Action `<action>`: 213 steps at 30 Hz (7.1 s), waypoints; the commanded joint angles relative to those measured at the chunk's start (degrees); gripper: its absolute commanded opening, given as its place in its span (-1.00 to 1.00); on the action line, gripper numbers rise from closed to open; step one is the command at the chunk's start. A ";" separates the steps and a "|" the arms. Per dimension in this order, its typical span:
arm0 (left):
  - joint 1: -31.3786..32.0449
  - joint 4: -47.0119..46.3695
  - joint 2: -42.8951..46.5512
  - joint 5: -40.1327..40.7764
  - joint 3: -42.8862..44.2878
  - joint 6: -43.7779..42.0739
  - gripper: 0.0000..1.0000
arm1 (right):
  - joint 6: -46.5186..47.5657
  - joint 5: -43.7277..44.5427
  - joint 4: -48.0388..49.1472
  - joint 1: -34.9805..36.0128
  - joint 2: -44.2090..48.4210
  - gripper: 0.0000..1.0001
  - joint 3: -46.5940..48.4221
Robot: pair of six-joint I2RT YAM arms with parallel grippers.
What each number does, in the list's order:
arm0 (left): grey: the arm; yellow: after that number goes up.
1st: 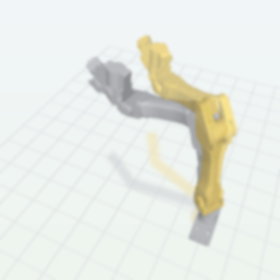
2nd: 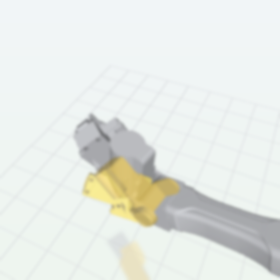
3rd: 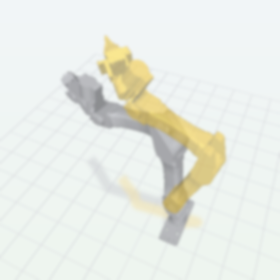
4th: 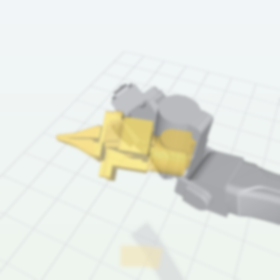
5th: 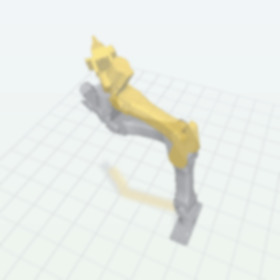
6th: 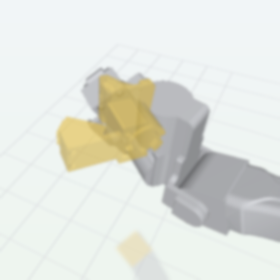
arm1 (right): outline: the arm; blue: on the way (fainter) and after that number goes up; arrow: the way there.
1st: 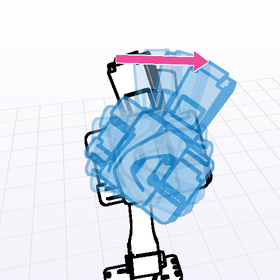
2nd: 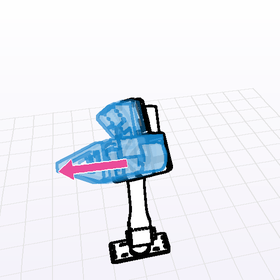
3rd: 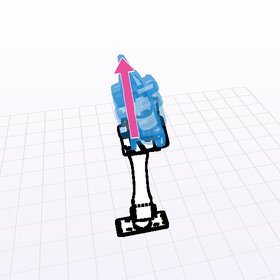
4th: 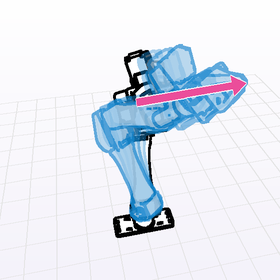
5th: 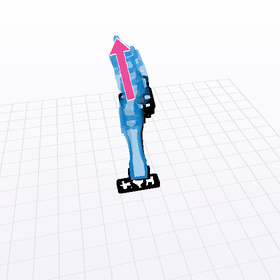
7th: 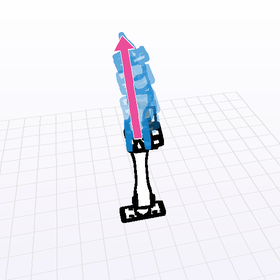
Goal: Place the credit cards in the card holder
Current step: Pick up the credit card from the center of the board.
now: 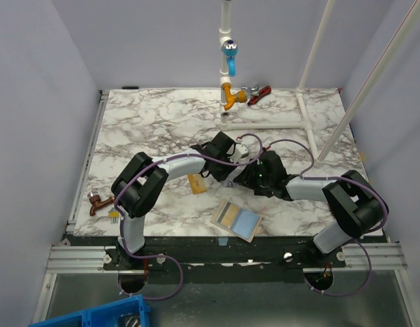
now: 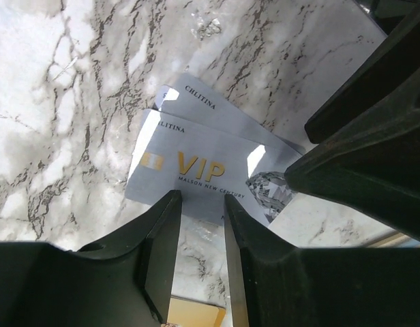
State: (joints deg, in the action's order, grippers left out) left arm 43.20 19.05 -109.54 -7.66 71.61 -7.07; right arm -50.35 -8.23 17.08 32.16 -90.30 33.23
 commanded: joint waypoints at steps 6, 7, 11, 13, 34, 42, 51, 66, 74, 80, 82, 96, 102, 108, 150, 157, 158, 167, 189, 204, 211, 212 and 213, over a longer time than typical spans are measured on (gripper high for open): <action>0.48 2.59 -3.25 -10.91 -1.49 -1.45 -0.35 | -1.54 -0.79 1.80 -1.21 1.60 -0.27 -1.68; 0.48 2.24 -2.76 -11.88 -1.84 -1.45 -0.35 | -1.15 -0.58 1.45 -1.50 1.96 -0.27 -1.59; 0.48 1.92 -2.26 -15.67 -2.49 -1.46 -0.35 | -1.09 -1.14 0.75 -2.53 1.85 -0.28 -1.02; 0.48 1.25 -2.27 -16.87 -3.26 -1.11 -0.35 | -1.61 -1.72 0.96 -2.78 1.55 -0.28 -1.22; -2.67 3.81 3.00 -8.73 -0.82 -3.10 -0.35 | -5.76 -7.27 7.10 -6.70 -1.09 -0.43 -5.84; -2.61 5.33 -1.26 -6.05 4.13 -2.99 -0.32 | -0.16 -3.46 1.25 -6.62 0.65 -0.40 -0.99; -3.04 -1.75 1.37 -7.51 -0.69 -2.79 -0.28 | 6.39 3.87 -7.73 -6.65 -4.10 -0.18 10.42; -3.06 -3.22 0.19 -7.04 0.83 -2.69 -0.28 | 1.95 -0.97 -2.22 -6.59 -3.07 -0.20 3.03; -2.36 -1.78 -2.37 -7.39 3.50 -3.51 -0.34 | 0.17 -3.00 -0.71 -6.59 -2.93 -0.20 1.60; -2.27 3.98 -3.90 -8.17 7.11 -4.00 -0.39 | -0.74 -3.93 -0.73 -6.59 -1.29 -0.20 -0.29; -2.10 3.92 -3.53 -7.28 6.40 -3.87 -0.39 | -0.97 -4.00 -0.98 -6.59 -0.82 -0.20 -0.69; 4.10 4.09 -5.12 9.42 6.30 -7.76 -0.40 | -1.34 -4.38 -0.75 -6.49 1.36 -0.19 -3.53; 5.23 3.87 -4.43 9.44 4.50 -8.08 -0.42 | -2.86 -6.43 1.88 -6.43 1.64 -0.19 -4.95; 2.54 2.33 -1.97 -0.44 1.08 -4.13 -0.40 | -3.99 -8.00 3.62 -6.42 1.67 -0.19 -5.37; -1.54 3.45 -10.34 -10.61 0.52 0.30 -0.46 | -6.29 -9.22 2.20 -6.65 4.03 -0.28 -3.41; -1.50 4.11 -10.52 -11.11 0.65 0.48 -0.49 | -5.19 -8.47 0.85 -7.03 3.82 -0.27 -3.49; -1.54 4.28 -10.52 -11.06 0.67 0.48 -0.50 | -5.04 -8.20 0.85 -7.03 3.57 -0.27 -3.60; -1.54 4.22 -10.16 -11.64 0.46 0.39 -0.52 | -4.61 -8.55 2.19 -7.03 2.26 -0.27 -4.25; -1.54 4.10 -9.39 -11.61 0.09 0.17 -0.56 | -7.40 -12.40 8.25 -7.07 -1.15 -0.28 -5.88; -1.47 4.00 -9.28 -12.03 -0.07 0.22 -0.56 | -9.57 -14.78 11.92 -7.03 -4.46 -0.51 -3.95; -1.54 4.07 -9.12 -12.57 -0.10 0.17 -0.56 | -10.65 -15.47 12.98 -7.20 -7.59 -0.80 -2.20; -1.50 4.25 -9.12 -12.85 -0.04 0.13 -0.56 | -11.11 -15.90 13.42 -7.35 -7.95 -0.84 -2.28; -1.47 4.53 -9.03 -13.25 0.21 0.13 -0.56 | -11.62 -16.38 14.06 -7.44 -8.12 -0.89 -2.58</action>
State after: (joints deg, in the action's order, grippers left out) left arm 40.82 14.87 -114.24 -17.28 75.18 -7.49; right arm -60.36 -24.58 27.22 25.39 -96.42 29.21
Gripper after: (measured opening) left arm 0.221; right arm 0.087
